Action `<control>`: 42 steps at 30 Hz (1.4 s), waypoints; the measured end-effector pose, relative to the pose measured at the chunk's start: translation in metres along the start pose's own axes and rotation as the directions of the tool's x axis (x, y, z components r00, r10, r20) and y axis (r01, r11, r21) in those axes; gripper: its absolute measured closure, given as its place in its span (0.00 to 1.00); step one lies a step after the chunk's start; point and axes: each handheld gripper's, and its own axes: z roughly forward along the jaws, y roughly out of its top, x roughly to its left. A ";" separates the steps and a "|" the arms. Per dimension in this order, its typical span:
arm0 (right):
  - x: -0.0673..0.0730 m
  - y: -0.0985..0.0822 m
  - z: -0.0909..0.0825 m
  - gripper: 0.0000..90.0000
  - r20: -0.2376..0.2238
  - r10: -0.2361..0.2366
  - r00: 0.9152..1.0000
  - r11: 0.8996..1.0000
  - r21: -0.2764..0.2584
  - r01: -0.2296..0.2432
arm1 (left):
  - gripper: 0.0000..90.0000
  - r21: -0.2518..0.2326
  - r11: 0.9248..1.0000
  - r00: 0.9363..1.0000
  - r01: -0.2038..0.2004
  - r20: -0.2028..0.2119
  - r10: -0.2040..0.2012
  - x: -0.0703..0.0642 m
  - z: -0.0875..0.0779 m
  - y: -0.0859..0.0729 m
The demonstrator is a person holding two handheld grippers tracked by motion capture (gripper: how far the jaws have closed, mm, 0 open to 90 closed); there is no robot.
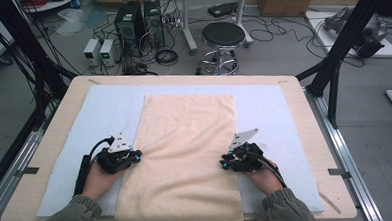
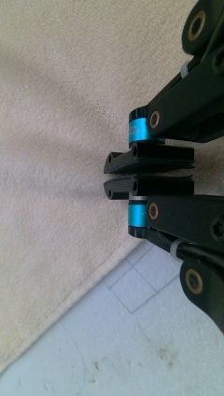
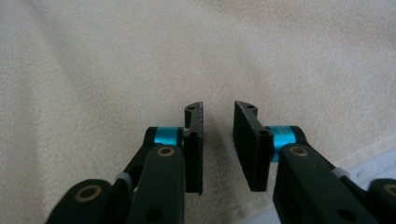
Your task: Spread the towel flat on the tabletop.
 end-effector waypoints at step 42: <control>-0.049 0.050 -0.026 0.27 0.092 0.096 0.991 0.986 -0.148 -0.082 | 0.43 -0.099 0.992 0.997 0.079 0.026 -0.077 0.023 -0.019 0.039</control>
